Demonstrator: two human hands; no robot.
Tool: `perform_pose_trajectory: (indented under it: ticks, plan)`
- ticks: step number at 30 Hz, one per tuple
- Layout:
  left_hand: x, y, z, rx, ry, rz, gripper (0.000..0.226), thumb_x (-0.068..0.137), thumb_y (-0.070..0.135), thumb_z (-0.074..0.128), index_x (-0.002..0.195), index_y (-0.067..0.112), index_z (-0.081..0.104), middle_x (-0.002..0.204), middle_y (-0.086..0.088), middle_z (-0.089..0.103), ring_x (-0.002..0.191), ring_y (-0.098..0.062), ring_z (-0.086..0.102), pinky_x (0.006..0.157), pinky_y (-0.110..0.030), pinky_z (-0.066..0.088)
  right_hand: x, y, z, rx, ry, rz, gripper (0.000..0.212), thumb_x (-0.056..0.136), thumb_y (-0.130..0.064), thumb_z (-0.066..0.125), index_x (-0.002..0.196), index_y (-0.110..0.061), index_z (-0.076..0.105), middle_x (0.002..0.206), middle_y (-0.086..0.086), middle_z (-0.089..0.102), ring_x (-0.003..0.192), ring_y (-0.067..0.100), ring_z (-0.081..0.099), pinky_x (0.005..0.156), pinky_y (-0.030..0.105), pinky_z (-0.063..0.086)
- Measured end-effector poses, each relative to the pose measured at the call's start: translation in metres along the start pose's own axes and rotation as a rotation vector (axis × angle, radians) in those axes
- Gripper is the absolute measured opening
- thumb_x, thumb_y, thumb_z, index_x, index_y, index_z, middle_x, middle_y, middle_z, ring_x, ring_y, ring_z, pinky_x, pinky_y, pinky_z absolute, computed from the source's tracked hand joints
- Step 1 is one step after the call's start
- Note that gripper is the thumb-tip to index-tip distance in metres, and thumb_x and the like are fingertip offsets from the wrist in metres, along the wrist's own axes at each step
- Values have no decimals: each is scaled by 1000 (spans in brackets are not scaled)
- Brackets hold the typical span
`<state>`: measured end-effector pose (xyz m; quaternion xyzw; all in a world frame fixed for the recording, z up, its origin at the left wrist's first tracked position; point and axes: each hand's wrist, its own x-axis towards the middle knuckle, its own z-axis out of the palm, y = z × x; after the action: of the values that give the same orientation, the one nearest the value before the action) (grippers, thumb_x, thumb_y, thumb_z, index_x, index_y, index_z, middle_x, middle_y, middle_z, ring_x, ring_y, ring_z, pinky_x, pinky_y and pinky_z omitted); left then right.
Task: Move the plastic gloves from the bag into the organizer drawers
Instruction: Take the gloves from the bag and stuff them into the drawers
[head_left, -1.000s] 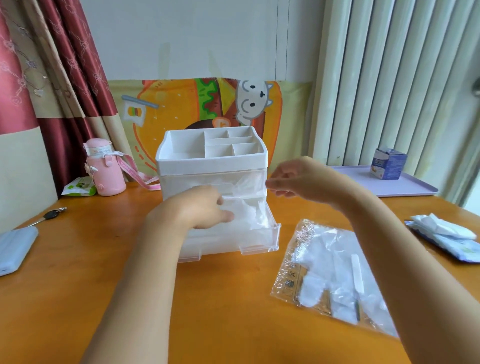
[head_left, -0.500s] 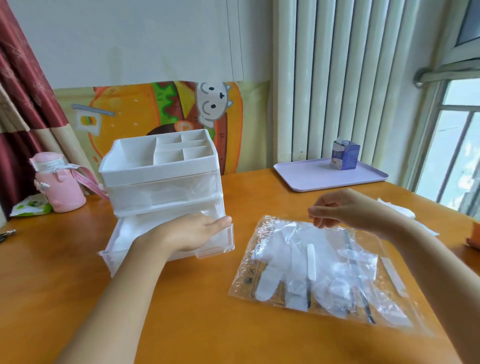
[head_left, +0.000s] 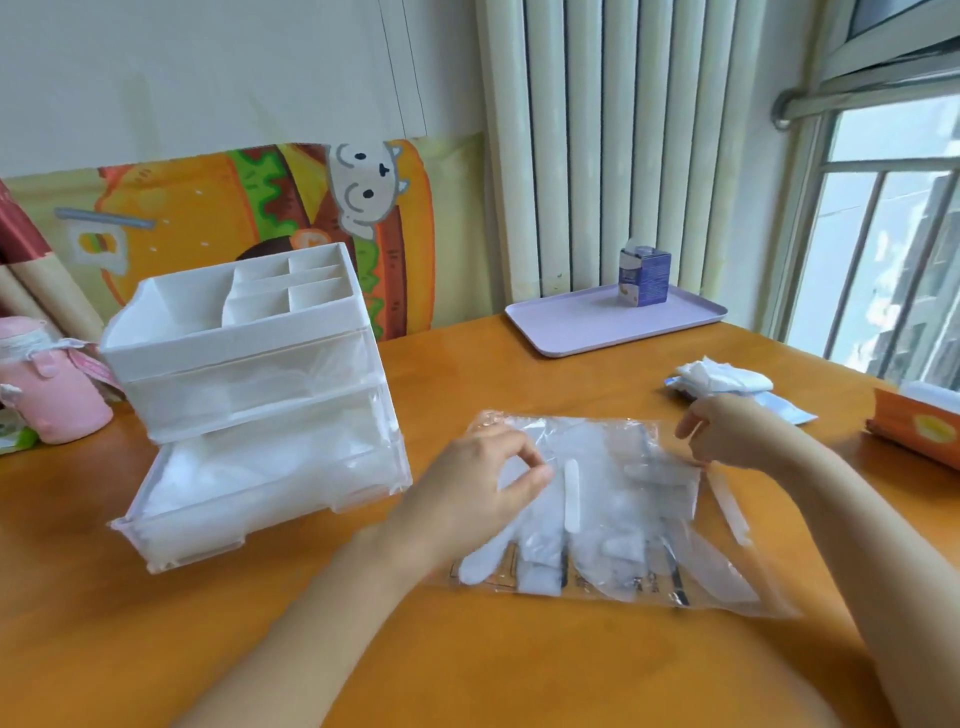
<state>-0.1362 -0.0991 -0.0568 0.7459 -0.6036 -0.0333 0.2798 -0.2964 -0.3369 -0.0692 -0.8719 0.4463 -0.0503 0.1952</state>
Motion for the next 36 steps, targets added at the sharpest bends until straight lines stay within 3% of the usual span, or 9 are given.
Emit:
perform_pose_trajectory:
  ticks: [3,6,10,14,18,21,24,30,36]
  plan:
    - [2,-17,37,47,-149,-22,39,98,43,47,133,25,52,144,15,40,135,2,30,94,5,14,1,9,-1,44,-139,38,24,82,-16,70,105,-18,64,90,-1,64,73,9,57,55,15,42]
    - [0,-34,53,107,-242,-98,60,97,54,39,150,31,28,159,15,13,146,-3,5,118,-23,3,1,9,2,16,-188,15,38,71,-39,81,100,-25,61,97,-3,62,81,11,56,67,21,46]
    - [-2,-46,61,195,-325,-163,69,93,64,28,153,35,10,161,12,-1,147,-5,-9,118,-31,-12,2,3,12,-34,-172,-4,32,74,-34,79,100,-18,67,97,1,66,84,15,56,76,26,47]
    - [-3,-47,63,237,-311,-181,67,95,62,26,153,34,9,161,11,-1,147,-8,-9,118,-32,-11,3,2,12,42,37,-6,12,83,-22,68,80,-10,66,82,7,67,75,20,57,59,25,42]
    - [-3,-46,63,208,-296,-205,66,95,61,27,153,33,12,161,11,2,147,-7,-7,118,-31,-10,-4,-4,-4,915,252,-81,23,82,-8,63,63,-13,53,66,13,53,58,22,45,51,21,35]
    - [0,-34,53,-123,-206,-253,77,85,70,38,149,28,29,157,11,22,142,1,19,112,-14,12,-25,-25,-16,1483,-88,-319,22,84,-5,51,64,-13,56,88,22,63,68,27,62,66,26,53]
    - [5,-21,35,-703,-86,-276,110,50,95,47,138,29,46,143,16,44,123,12,42,99,-6,33,-44,-46,-11,1597,-414,-501,5,77,-3,48,77,-7,46,101,24,69,94,30,69,83,35,56]
    - [6,-20,17,-1204,-192,-226,108,43,76,77,134,27,46,140,-3,51,130,-18,48,110,-37,35,-49,-62,7,1586,-705,-707,31,63,-12,71,76,-9,44,120,26,60,101,35,64,87,37,52]
    - [8,-4,-6,-1095,126,-180,36,74,39,79,99,14,74,108,-7,71,105,-20,63,101,-35,39,-48,-62,10,1509,-601,-641,17,69,-8,61,73,-10,44,107,32,51,105,40,57,87,34,50]
